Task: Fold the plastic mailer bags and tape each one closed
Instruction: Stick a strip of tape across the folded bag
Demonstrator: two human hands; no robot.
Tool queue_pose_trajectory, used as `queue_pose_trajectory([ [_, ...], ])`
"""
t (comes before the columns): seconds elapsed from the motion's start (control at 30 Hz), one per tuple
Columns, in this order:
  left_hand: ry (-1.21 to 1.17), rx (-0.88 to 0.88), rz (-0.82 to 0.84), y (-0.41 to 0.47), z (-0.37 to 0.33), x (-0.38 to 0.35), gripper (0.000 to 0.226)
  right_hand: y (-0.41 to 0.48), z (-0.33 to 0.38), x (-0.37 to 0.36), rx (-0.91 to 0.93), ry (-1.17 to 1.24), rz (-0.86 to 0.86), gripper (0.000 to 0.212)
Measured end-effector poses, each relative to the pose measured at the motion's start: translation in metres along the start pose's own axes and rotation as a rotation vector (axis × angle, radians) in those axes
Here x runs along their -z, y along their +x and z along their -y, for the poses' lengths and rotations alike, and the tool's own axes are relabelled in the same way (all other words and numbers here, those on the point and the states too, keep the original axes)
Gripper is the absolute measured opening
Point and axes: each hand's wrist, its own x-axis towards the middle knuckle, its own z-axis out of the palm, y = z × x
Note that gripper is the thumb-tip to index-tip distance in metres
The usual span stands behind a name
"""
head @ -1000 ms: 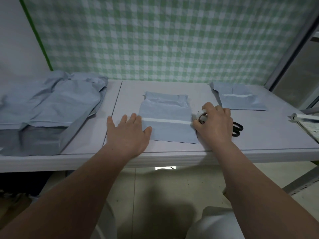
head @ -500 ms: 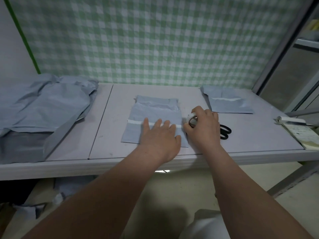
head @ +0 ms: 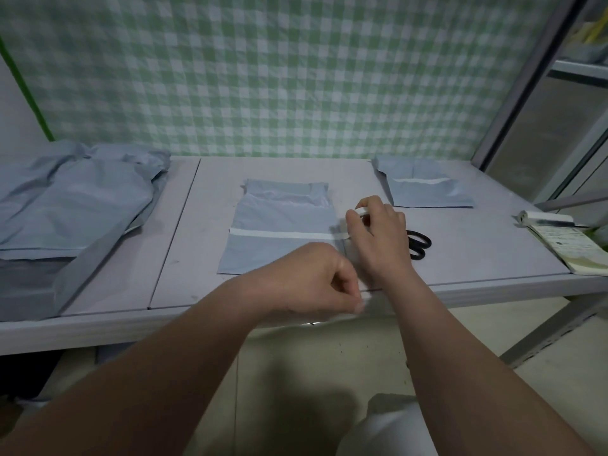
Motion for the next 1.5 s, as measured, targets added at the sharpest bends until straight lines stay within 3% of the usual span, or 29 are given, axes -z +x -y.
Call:
queue_pose_trajectory([
  [0.13,-0.125,0.044,-0.16,0.003,0.001,0.004,0.03,0.002,-0.001,-0.003,0.038,0.022,-0.013,0.026],
  [0.23,-0.102,0.027,-0.254,0.009,0.004,0.006,0.008,-0.002,0.002,0.001,0.155,0.015,-0.037,0.042],
  [0.67,-0.495,0.239,-0.516,0.048,0.013,0.012,0.039,-0.004,0.004,0.007,0.05,0.209,-0.015,0.034],
  [0.83,-0.533,0.115,-0.624,0.056,0.01,0.013,0.013,-0.004,0.003,0.008,0.085,0.188,-0.015,0.03],
  [0.9,-0.562,0.071,-0.612,0.061,0.008,0.013,0.019,-0.004,0.004,0.01,0.107,0.208,-0.022,0.027],
  [0.97,-0.509,0.047,-0.597,0.067,0.006,0.013,0.025,-0.004,0.006,0.012,0.123,0.236,-0.032,0.024],
  [1.03,-0.422,0.0,-0.564,0.071,0.004,0.013,0.01,-0.005,0.006,0.015,0.091,0.273,-0.045,0.023],
  [1.17,-0.057,0.025,-0.526,0.078,0.011,0.014,0.031,-0.01,0.003,0.027,-0.029,0.345,-0.047,0.026],
  [1.23,0.034,0.05,-0.519,0.081,0.011,0.014,0.018,-0.012,-0.002,0.034,-0.044,0.217,-0.093,0.028],
  [1.3,0.077,0.09,-0.531,0.082,0.013,0.015,0.009,-0.012,-0.009,0.043,-0.083,-0.069,-0.113,0.032],
  [1.37,0.116,0.13,-0.525,0.083,0.016,0.015,0.007,-0.013,-0.015,0.052,-0.177,-0.317,-0.031,0.035],
  [1.5,0.094,0.197,-0.521,0.081,0.025,0.011,0.003,-0.013,-0.011,0.065,-0.236,-0.476,0.149,0.025],
])
